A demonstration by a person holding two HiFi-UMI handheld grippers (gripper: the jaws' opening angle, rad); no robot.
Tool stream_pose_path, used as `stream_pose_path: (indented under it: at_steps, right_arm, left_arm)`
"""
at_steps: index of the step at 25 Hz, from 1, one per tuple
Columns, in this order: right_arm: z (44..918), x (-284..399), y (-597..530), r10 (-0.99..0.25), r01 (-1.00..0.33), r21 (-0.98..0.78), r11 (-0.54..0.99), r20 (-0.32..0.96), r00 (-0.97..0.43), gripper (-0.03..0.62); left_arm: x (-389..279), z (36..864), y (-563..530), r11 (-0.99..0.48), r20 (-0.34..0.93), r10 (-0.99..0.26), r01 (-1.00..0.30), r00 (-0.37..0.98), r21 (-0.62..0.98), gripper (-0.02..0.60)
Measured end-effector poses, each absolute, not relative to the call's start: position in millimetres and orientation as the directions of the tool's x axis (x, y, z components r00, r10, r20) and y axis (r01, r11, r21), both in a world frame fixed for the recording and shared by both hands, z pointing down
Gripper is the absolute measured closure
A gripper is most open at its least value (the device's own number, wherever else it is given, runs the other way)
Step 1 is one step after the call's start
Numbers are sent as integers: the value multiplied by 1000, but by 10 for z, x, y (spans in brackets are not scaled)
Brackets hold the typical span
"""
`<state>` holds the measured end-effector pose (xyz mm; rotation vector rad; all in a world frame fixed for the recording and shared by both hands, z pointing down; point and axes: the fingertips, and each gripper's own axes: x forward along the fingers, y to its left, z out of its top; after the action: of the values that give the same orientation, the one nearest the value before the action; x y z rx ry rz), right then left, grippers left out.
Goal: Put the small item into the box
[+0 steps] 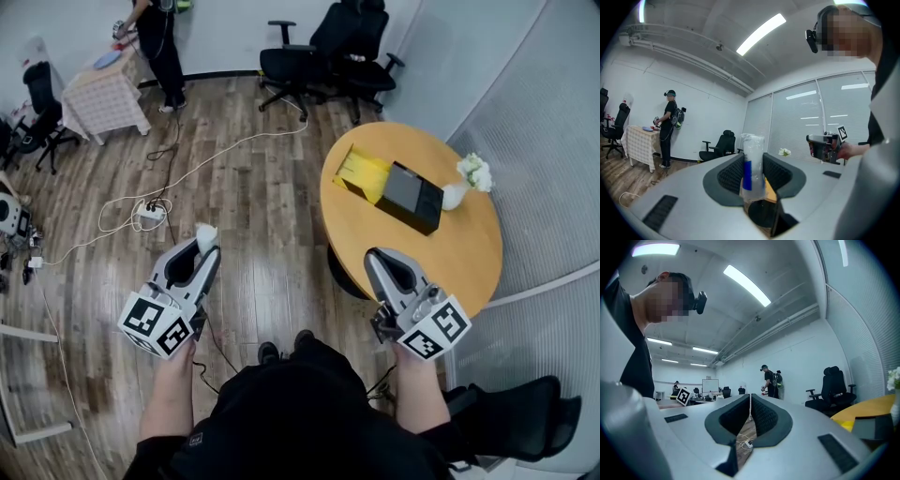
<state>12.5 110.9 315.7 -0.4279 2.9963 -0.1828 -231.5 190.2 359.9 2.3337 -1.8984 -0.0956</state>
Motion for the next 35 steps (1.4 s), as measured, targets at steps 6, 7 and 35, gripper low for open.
stream_pose_path:
  at_steps: [6,7,35]
  right_arm:
    - [3254,144,832,-298,-281,-163,946,-93,-950,557]
    - [3276,138,759,-299,-281,-168,945,-94,-950,556]
    - [3253,204,-1827,-325,-291,-210,933,-146,-935,557]
  left_arm:
    - [-2352,3707,1695,-190,60,-978,-969,201,156,449]
    - [-2367,3724,1637,-188,62,-978,-970,200,155,449]
    - [-2212,3565,-1047,-236,121,-960,-963,252,129,449]
